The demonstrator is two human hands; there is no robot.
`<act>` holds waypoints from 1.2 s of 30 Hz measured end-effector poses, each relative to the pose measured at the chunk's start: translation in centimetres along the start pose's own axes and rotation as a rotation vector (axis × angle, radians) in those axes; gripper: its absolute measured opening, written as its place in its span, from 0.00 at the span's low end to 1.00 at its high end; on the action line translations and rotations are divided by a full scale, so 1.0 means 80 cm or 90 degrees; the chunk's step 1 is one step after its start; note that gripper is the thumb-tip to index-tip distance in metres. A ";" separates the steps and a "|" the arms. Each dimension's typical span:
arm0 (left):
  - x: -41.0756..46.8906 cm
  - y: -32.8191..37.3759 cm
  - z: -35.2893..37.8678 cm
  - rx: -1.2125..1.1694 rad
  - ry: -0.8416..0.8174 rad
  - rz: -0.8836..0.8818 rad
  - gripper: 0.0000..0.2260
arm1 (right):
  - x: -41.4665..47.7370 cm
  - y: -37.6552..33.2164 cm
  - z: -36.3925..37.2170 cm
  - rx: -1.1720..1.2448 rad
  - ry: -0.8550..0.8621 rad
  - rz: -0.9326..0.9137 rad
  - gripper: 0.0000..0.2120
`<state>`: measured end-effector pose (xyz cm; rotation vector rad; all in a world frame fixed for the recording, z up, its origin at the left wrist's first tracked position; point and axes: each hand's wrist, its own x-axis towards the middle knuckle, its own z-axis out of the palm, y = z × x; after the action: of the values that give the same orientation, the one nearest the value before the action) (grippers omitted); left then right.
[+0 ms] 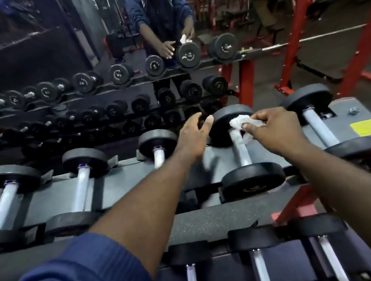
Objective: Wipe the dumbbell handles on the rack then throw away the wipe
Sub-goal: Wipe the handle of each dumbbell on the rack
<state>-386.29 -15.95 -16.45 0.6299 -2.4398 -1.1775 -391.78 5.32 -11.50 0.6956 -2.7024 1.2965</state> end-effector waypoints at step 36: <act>0.031 -0.056 0.079 0.019 0.076 0.072 0.16 | 0.064 0.034 0.111 -0.168 -0.111 -0.196 0.06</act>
<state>-390.42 -15.68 -23.44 0.5469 -2.3633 -1.0302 -396.34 -1.79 -17.88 1.1782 -2.6811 0.8280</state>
